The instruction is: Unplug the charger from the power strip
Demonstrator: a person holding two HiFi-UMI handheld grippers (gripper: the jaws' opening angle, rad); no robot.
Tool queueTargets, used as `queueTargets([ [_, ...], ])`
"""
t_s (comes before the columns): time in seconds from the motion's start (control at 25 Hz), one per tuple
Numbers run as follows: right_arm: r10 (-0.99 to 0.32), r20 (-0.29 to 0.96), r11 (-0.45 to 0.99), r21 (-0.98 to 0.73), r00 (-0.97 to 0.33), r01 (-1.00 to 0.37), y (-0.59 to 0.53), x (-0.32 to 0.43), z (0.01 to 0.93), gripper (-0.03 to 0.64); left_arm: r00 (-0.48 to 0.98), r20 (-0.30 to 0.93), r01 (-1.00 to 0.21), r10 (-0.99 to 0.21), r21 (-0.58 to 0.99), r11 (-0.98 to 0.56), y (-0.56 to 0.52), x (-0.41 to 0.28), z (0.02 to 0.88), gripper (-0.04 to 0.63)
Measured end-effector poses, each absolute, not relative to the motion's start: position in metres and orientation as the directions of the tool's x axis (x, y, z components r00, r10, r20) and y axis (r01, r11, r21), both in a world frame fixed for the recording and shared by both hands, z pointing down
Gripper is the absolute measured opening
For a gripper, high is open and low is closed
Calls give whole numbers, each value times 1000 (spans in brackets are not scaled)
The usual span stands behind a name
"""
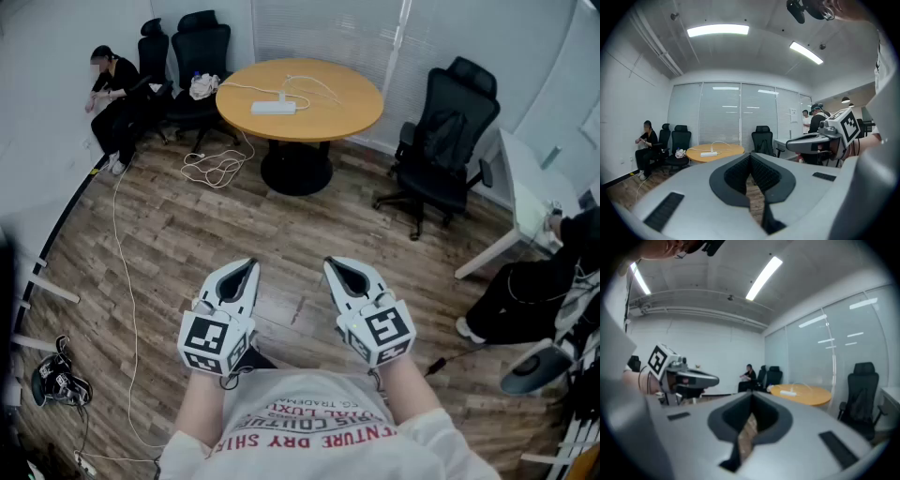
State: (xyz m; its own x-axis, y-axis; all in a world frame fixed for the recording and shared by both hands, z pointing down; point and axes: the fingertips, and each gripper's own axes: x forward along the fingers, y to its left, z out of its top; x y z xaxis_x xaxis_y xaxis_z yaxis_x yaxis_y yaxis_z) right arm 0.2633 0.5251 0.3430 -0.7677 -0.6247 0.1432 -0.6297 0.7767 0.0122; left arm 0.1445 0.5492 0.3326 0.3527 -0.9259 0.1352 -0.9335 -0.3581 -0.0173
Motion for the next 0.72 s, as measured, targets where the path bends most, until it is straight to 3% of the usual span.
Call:
queueTargets([
  [0.72, -619, 164, 777, -18, -768, -629, 521, 267, 355, 26, 366, 150, -929, -918, 4, -370, 538, 154, 343, 31],
])
